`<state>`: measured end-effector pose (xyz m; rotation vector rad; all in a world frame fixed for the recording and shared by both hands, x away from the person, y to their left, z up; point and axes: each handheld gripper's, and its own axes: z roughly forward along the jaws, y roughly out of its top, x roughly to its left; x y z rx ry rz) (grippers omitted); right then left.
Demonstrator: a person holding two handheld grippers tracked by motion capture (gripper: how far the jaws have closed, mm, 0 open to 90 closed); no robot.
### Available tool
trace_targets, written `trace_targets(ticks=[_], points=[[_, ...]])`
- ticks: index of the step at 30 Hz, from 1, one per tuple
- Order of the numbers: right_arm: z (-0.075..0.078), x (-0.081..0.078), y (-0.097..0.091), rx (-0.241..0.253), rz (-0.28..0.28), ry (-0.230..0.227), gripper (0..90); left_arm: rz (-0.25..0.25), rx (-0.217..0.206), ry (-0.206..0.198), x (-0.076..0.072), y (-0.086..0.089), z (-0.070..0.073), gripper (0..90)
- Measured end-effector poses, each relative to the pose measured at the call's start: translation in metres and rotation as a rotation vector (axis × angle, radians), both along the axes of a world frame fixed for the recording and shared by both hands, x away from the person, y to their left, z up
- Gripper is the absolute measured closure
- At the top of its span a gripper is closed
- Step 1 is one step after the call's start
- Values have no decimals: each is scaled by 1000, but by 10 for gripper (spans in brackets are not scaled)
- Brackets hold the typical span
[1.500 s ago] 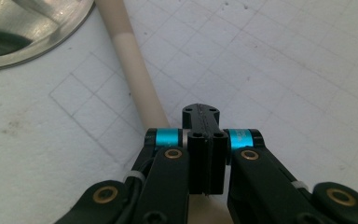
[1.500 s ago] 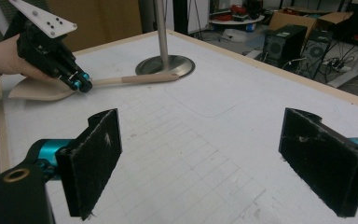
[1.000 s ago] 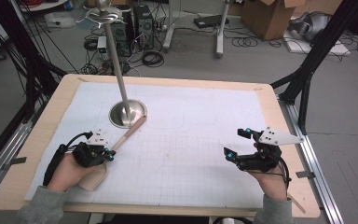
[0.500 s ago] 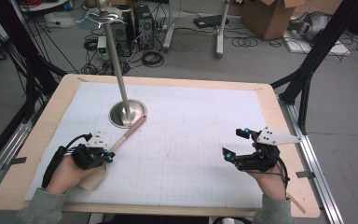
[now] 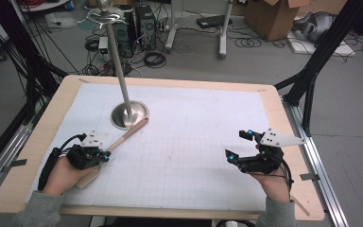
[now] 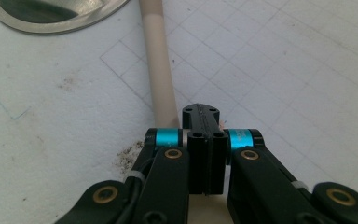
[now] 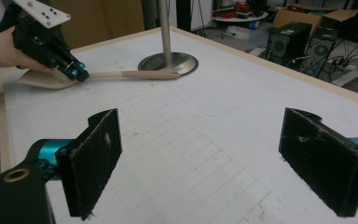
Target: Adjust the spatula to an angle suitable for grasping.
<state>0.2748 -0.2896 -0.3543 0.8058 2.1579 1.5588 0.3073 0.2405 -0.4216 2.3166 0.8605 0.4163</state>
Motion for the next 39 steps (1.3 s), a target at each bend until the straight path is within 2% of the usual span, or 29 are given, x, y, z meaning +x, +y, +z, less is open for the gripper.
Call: trace_targets(ticks=[6, 11, 14, 20, 24, 29, 33, 35, 37, 39], points=[[0, 0, 0, 4, 2, 1, 122, 3, -48, -33, -1, 2, 3, 898], [1, -1, 0, 4, 4, -4, 122, 33, -77, -66, -1, 7, 10, 897], [1, -1, 0, 5, 5, 0, 122, 56, -112, -86, -3, 9, 13, 894], [1, -1, 0, 1, 5, -1, 122, 111, -183, -118, -5, 10, 18, 705], [1, -1, 0, 1, 5, 1, 122, 134, -202, -141, -6, 12, 20, 611], [0, -1, 1, -2, 5, 2, 122, 158, -247, -156, -8, 18, 24, 483], [-1, -1, 3, -10, 8, 8, 122, 139, -274, -163, -6, 20, 23, 320], [-1, -1, 3, -15, 14, 2, 122, 136, -310, -191, -5, 20, 23, 201], [-1, 0, 3, -10, 12, 2, 122, 157, -326, -181, -4, 17, 24, 89], [-2, 1, 4, -10, 12, 9, 122, 153, -339, -166, -4, 16, 24, 58]])
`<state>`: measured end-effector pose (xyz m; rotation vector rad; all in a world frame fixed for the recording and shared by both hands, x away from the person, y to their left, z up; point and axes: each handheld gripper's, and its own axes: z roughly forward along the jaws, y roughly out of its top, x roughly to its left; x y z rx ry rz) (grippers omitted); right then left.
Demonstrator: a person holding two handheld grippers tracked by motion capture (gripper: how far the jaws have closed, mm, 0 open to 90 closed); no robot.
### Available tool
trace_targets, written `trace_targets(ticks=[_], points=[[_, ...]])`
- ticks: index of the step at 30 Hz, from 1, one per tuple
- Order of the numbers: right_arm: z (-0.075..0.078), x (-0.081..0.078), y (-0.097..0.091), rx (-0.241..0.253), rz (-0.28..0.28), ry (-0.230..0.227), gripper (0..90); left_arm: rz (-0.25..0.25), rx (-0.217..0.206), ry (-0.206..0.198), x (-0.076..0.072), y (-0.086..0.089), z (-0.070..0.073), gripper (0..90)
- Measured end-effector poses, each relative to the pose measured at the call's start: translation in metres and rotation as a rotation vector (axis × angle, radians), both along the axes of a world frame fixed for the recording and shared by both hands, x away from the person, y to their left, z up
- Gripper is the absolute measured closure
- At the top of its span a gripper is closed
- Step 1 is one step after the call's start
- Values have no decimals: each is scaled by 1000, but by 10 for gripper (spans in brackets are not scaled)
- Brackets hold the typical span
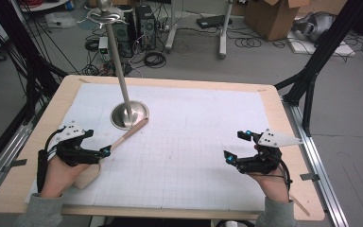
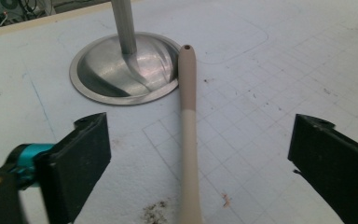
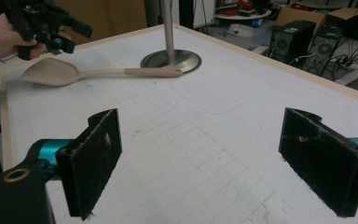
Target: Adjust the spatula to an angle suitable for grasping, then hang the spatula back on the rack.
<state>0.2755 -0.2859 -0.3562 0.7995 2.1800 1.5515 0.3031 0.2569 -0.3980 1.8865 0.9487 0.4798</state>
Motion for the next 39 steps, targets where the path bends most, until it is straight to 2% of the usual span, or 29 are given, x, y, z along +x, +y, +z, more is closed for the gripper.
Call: trace_targets(ticks=[4, 7, 10, 20, 28, 33, 39], points=[[-4, 3, 3, -8, 11, 8, 122, -13, -10, 12, 1, -2, 0, 58], [-4, 3, 4, -15, 12, 11, 122, -15, 7, 8, 0, -3, 0, 58], [-4, 3, 5, -13, 10, 7, 122, -10, 10, 5, 0, -4, -1, 58], [-3, 1, 4, -12, 10, 4, 122, 11, 25, 30, 4, -2, -6, 58], [-4, 2, 5, -19, 13, 12, 122, 20, 57, 67, 11, -6, -13, 58], [-3, 0, 2, -14, 7, 1, 122, 20, 82, 82, 15, -9, -18, 59], [-3, -3, 1, -18, 5, 4, 122, 40, 105, 100, 19, -9, -22, 59]])
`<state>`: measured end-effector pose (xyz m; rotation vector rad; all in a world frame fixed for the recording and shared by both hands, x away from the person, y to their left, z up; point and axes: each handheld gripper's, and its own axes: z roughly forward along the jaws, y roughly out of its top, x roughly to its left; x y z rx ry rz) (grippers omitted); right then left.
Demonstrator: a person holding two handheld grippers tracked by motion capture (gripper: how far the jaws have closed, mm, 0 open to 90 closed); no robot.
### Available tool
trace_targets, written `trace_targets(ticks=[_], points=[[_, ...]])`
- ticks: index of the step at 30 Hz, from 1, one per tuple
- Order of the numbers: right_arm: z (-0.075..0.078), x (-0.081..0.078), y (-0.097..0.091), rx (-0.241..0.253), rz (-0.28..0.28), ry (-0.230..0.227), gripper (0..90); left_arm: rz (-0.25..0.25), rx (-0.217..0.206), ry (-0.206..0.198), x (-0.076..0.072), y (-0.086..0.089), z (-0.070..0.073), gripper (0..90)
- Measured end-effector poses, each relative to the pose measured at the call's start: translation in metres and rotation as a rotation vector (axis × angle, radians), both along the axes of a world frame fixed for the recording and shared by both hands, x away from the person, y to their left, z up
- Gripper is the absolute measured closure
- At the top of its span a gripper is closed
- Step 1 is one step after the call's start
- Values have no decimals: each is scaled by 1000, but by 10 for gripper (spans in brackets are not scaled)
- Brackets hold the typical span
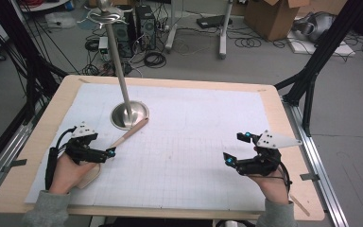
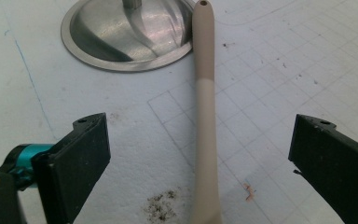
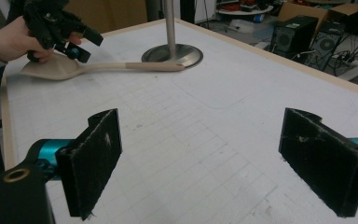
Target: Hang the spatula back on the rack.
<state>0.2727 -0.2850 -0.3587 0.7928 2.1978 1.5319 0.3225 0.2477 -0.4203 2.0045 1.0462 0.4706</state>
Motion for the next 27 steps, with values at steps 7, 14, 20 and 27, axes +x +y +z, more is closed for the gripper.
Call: trace_targets(ticks=[7, 14, 20, 27], points=[[-2, -3, -3, -3, -8, 7, 122, -11, 36, 10, 4, -4, -2, 77], [-1, -8, -6, 0, -14, 3, 122, -9, 67, 49, 7, -7, -3, 147], [-2, -9, -7, -8, -9, 5, 122, 5, 79, 88, 9, -6, -6, 276], [-2, -9, -6, -13, -2, 8, 122, 9, 94, 98, 9, -7, -7, 384]])
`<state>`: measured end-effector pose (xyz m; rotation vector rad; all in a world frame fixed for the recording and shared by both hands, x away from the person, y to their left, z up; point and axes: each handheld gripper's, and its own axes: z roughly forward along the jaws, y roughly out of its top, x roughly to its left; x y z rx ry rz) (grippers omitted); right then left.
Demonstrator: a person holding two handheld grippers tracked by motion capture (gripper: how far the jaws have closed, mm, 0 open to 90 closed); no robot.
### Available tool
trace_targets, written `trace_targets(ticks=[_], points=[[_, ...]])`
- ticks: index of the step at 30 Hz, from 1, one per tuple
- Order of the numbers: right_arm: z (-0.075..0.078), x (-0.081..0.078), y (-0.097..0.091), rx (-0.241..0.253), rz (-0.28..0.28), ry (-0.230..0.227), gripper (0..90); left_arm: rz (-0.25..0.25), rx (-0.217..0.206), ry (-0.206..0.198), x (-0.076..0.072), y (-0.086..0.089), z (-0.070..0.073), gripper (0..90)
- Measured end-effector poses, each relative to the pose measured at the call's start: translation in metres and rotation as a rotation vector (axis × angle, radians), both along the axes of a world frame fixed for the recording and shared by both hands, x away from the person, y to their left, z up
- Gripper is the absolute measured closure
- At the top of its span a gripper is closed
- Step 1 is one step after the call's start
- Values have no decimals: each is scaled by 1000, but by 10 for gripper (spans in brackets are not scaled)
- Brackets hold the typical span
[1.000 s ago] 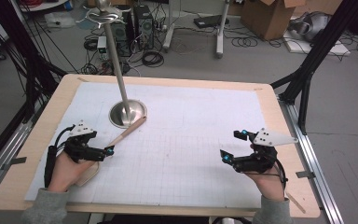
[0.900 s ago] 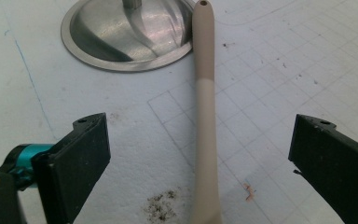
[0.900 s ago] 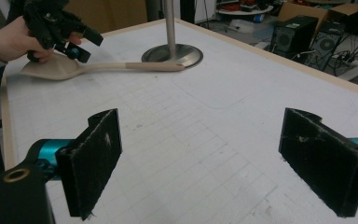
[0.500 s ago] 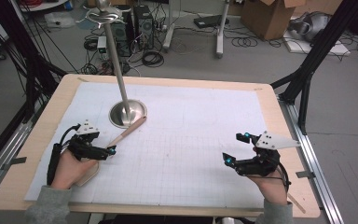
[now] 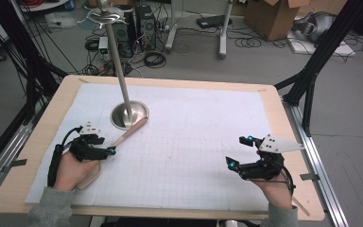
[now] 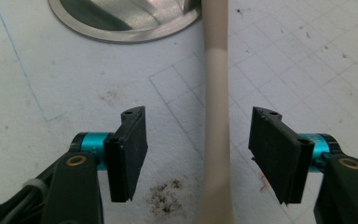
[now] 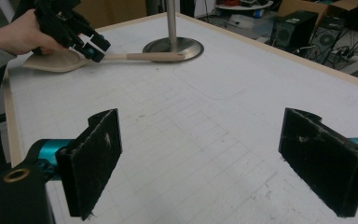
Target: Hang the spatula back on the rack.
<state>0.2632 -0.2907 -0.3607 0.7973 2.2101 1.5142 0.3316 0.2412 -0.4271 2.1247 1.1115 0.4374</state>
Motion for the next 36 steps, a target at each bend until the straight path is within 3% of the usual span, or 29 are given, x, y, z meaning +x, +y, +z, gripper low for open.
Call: trace_targets(ticks=[5, 22, 25, 36], points=[[0, 0, 0, 0, -2, 1, 122, -18, 36, 11, 0, -3, -1, 438], [0, -1, -1, 0, -3, -2, 122, -36, 70, 23, 1, -8, 0, 605], [0, -1, -1, 0, -2, -2, 122, -48, 92, 40, 2, -10, -1, 635], [0, -1, -1, 0, 0, 1, 122, -68, 97, 48, 2, -13, -2, 763]])
